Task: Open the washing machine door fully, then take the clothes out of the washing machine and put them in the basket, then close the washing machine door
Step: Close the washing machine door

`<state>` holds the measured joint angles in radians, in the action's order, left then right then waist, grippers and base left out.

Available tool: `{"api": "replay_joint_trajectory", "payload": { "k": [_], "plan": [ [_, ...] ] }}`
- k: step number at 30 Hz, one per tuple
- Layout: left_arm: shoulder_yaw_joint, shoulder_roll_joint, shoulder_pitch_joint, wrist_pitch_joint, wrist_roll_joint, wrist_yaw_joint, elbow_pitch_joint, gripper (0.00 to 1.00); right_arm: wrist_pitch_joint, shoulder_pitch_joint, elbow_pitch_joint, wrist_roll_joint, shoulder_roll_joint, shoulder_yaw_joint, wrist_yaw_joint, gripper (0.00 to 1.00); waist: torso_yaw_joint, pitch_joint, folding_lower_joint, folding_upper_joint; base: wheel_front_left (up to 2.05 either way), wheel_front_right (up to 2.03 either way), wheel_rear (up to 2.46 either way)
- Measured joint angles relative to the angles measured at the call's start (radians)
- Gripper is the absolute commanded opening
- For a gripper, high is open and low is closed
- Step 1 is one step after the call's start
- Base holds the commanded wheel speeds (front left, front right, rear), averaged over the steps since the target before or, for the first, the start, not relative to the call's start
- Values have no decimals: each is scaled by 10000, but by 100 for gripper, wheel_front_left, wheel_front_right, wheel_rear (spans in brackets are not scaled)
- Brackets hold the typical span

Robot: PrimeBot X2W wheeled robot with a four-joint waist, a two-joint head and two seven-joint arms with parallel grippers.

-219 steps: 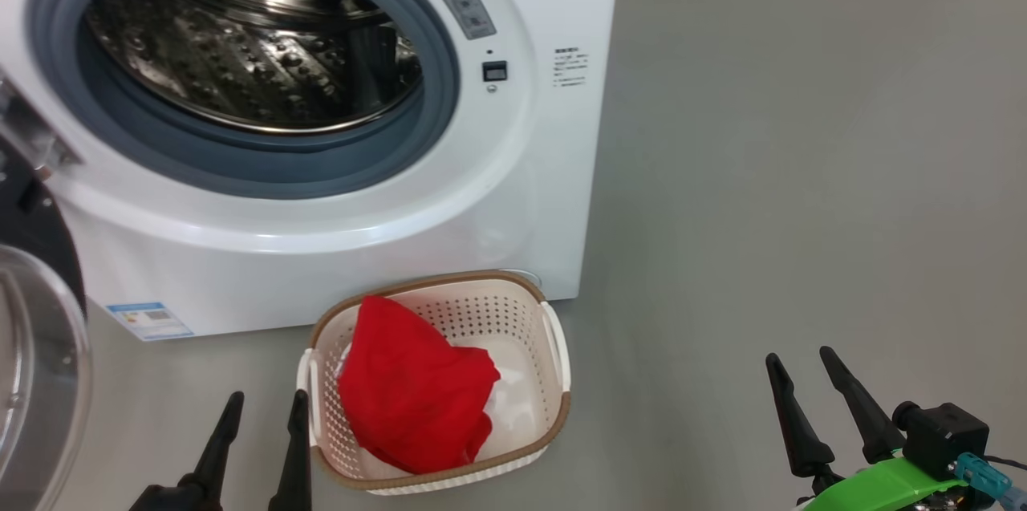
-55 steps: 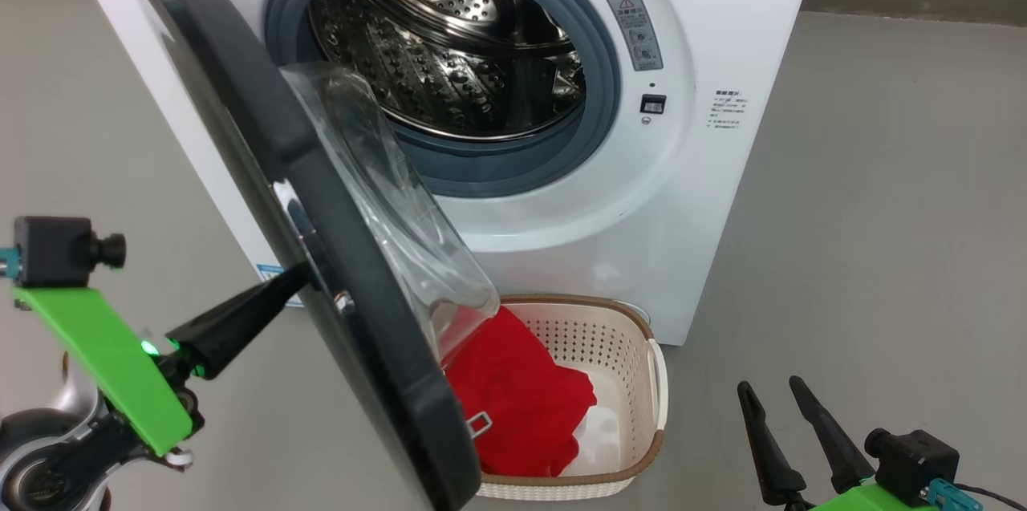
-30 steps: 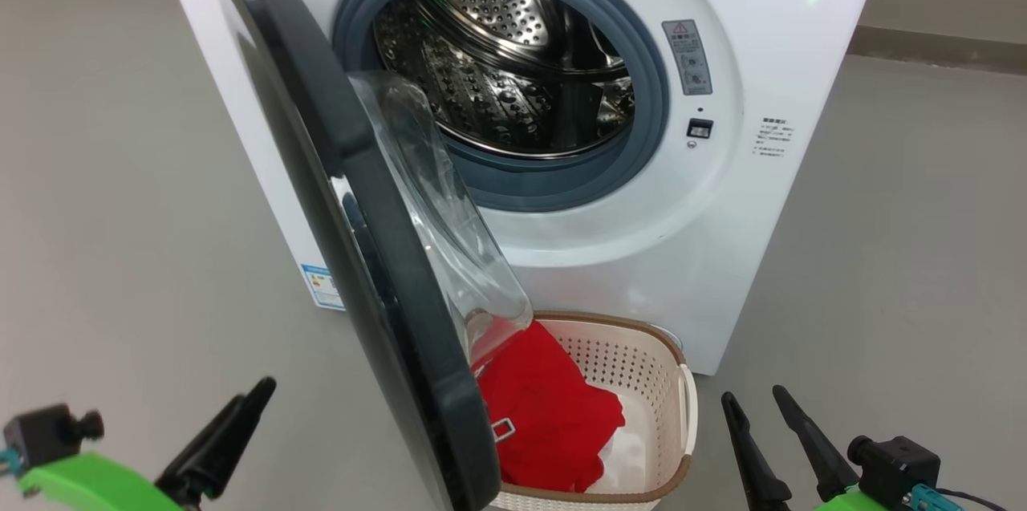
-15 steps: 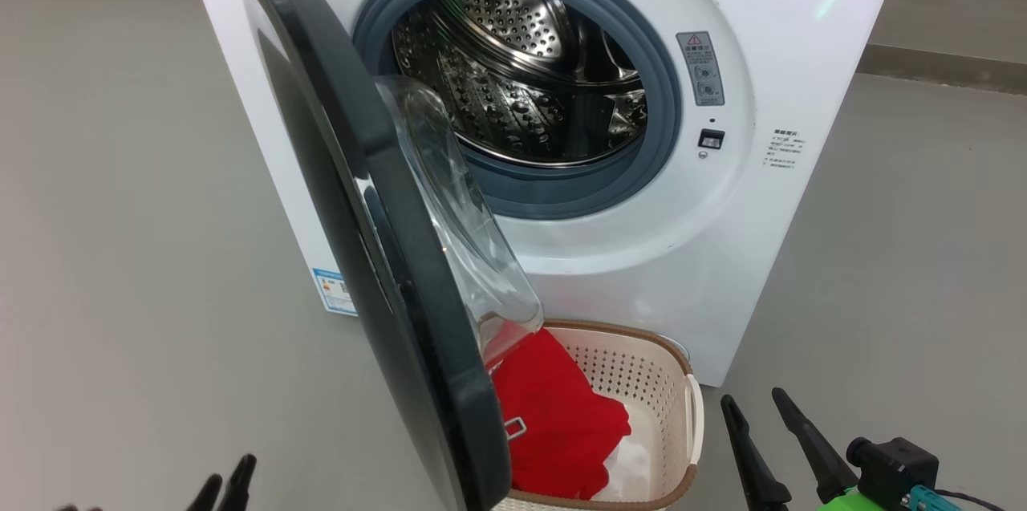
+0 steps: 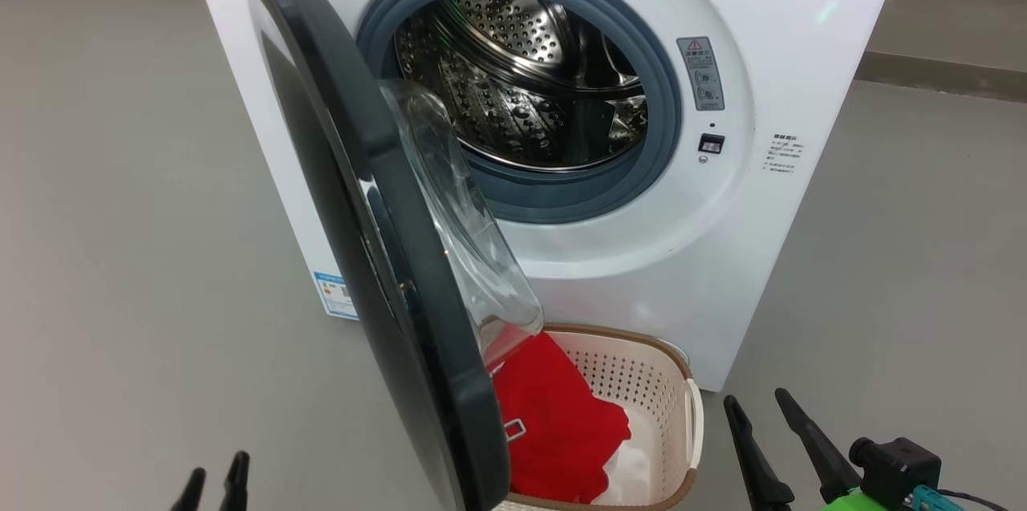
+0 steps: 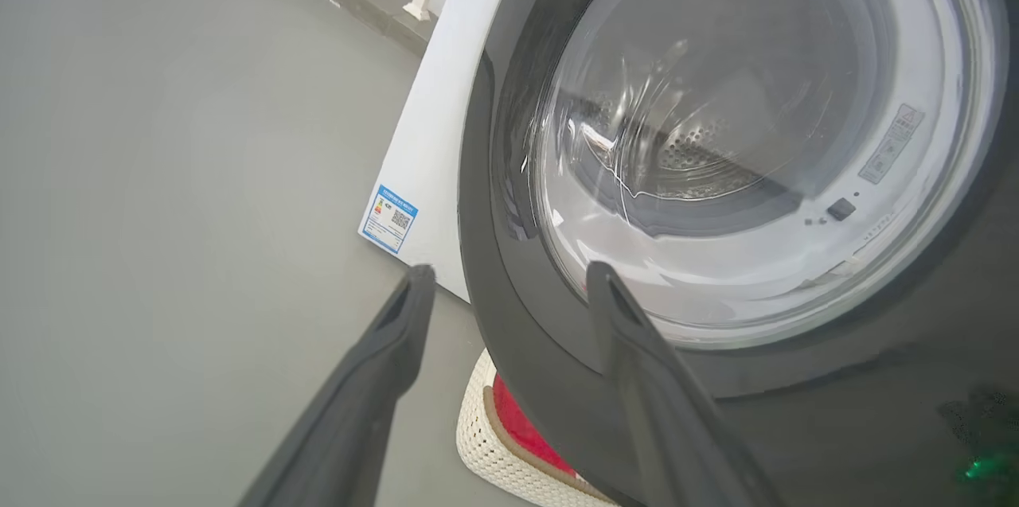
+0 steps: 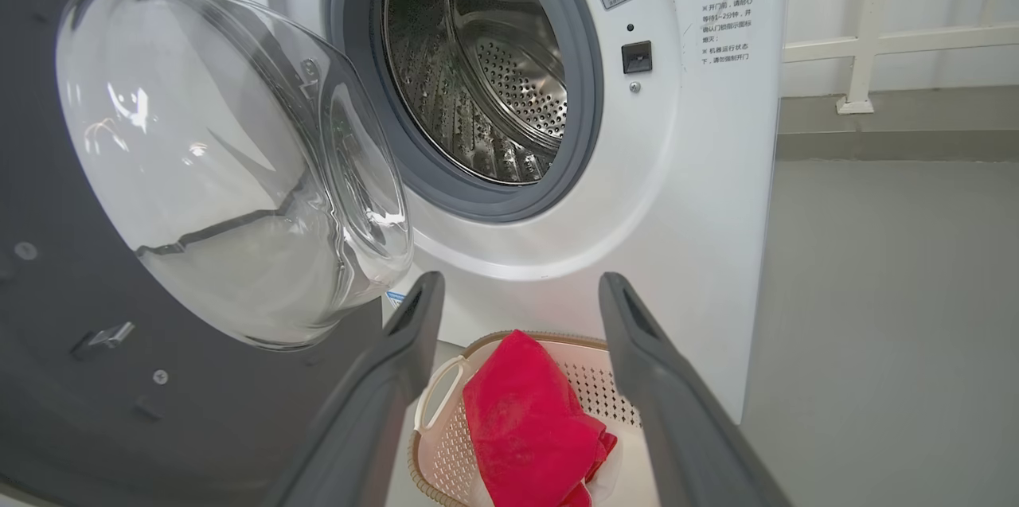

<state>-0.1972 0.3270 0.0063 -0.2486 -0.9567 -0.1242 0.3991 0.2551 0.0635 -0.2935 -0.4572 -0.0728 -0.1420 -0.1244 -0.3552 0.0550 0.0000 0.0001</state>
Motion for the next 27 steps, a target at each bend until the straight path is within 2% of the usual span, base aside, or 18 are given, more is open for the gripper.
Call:
{"api": "replay_joint_trajectory", "payload": {
  "k": [6,12,16,20,27],
  "plan": [
    [1315,-853,584,-8,2435,-8,-201,100,0,1,4,0,-10,-4,0,100,26,48,0,0,0,0,0],
    [2144,-1601,838,-8,4882,-12,-713,100,0,1,36,0,-15,13,0,100,72,77,0,0,0,0,0],
    [2663,-2075,1035,-8,6096,-10,-945,100,0,1,52,0,-21,21,0,100,103,77,0,0,0,0,0],
    [2836,-2334,1212,-8,7047,-12,-1172,100,0,1,56,0,-59,21,0,100,147,89,0,0,0,0,0],
    [3093,-2625,1410,-8,7542,-12,-1285,100,0,42,59,0,-113,36,0,100,170,109,0,0,0,0,0]
  ]
}}
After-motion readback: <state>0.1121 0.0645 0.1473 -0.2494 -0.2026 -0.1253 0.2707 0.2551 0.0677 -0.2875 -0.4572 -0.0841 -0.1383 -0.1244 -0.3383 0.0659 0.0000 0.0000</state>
